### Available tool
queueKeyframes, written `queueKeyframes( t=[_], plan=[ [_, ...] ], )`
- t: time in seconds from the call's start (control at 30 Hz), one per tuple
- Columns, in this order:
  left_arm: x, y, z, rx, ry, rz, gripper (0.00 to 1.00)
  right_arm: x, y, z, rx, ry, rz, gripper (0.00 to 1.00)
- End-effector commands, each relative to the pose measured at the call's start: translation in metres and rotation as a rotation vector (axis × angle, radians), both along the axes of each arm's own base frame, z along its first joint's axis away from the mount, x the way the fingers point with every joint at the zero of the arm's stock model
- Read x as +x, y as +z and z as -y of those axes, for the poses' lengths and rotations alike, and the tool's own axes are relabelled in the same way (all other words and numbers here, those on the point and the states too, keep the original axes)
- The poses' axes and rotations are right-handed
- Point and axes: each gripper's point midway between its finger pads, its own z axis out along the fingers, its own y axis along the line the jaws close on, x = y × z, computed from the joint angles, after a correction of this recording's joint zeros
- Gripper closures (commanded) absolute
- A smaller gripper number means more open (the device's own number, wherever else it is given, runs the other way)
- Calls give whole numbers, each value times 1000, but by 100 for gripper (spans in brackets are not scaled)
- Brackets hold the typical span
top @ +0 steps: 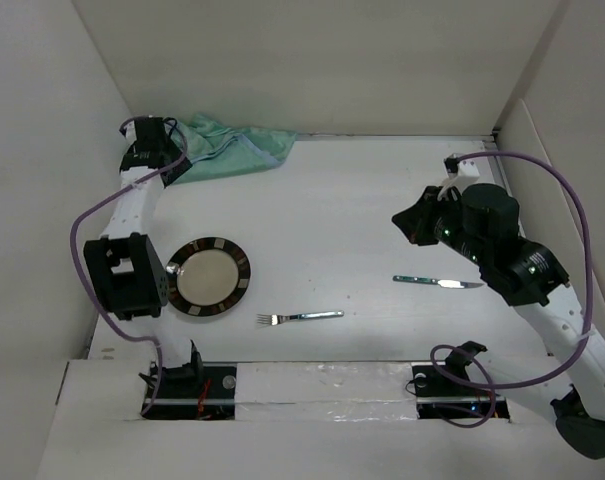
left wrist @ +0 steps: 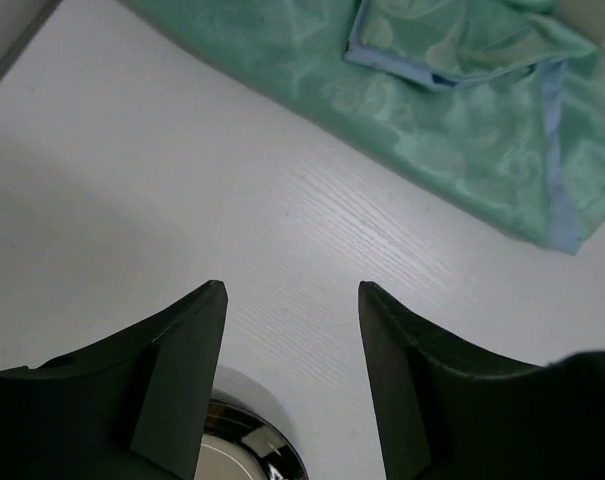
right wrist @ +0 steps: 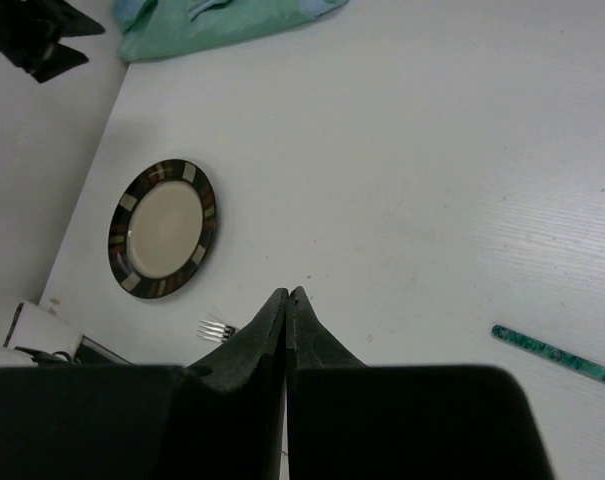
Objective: Set the dinner table for one person
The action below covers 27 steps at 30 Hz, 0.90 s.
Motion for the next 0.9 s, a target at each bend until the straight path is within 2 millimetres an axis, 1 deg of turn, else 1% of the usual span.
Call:
queueKeyframes(
  t=[0.0, 0.03, 0.07, 0.1, 0.13, 0.17, 0.2, 0.27, 0.3, 0.33, 0.37, 0.4, 0.43, 0.47, 0.5, 0.53, 0.6, 0.67, 0.7, 0.73, 0.77, 0.8, 0.83, 0.87],
  plan=[
    [25, -14, -4, 5, 20, 16, 47, -4, -4, -6, 9, 45, -20, 95],
    [30, -21, -1, -16, 11, 13, 46, -3, -4, -7, 7, 45, -24, 94],
    [39, -23, 0, -33, 17, 34, 46, -3, -7, -7, 4, 45, -32, 90],
    [49, -37, 1, -51, 19, 18, 45, -2, -9, -8, 2, 43, -43, 88],
    [55, -43, 4, -71, 13, 17, 45, -3, -12, -8, 2, 45, -51, 85],
    [63, -47, 6, -90, 19, 27, 45, -3, -12, -9, 7, 47, -54, 77],
    [75, -58, 7, -104, 17, 17, 45, -3, -12, -10, 13, 49, -58, 73],
    [86, -72, 7, -118, 23, -5, 45, -1, -15, -11, 16, 45, -69, 63],
    [98, -83, 5, -124, 32, -17, 45, -1, -16, -12, 20, 43, -77, 62],
    [102, -90, -1, -128, 49, -29, 45, 1, -16, -12, 22, 34, -80, 61],
    [104, -99, -1, -132, 57, -52, 45, -1, -17, -14, 23, 38, -84, 59],
    [112, -96, -1, -147, 69, -37, 45, 0, -19, -14, 24, 32, -92, 57],
    [115, -113, 2, -169, 67, -63, 45, 2, -19, -14, 26, 24, -93, 56],
    [120, -116, -3, -181, 77, -55, 45, 3, -20, -14, 24, 20, -97, 55],
    [126, -116, -2, -198, 82, -39, 45, 4, -20, -15, 28, 16, -100, 55],
    [129, -132, 1, -215, 78, -62, 44, 5, -22, -15, 26, 15, -105, 55],
    [136, -135, 4, -241, 81, -62, 44, 6, -22, -20, 30, 20, -112, 54],
    [138, -151, 7, -273, 92, -82, 46, 9, -19, -21, 35, 19, -110, 54],
    [139, -154, 7, -278, 98, -82, 47, 11, -19, -23, 38, 17, -112, 54],
    [143, -153, 14, -309, 75, -66, 55, 12, -17, -24, 42, 15, -109, 54],
    [144, -157, 14, -312, 70, -66, 62, 14, -17, -25, 42, 16, -111, 53],
    [147, -155, 15, -314, 63, -56, 70, 17, -17, -27, 45, 15, -111, 53],
    [150, -155, 24, -326, 38, -50, 84, 16, -16, -30, 48, 24, -108, 53],
    [152, -155, 25, -332, 32, -49, 92, 17, -16, -31, 47, 24, -109, 53]
  ],
)
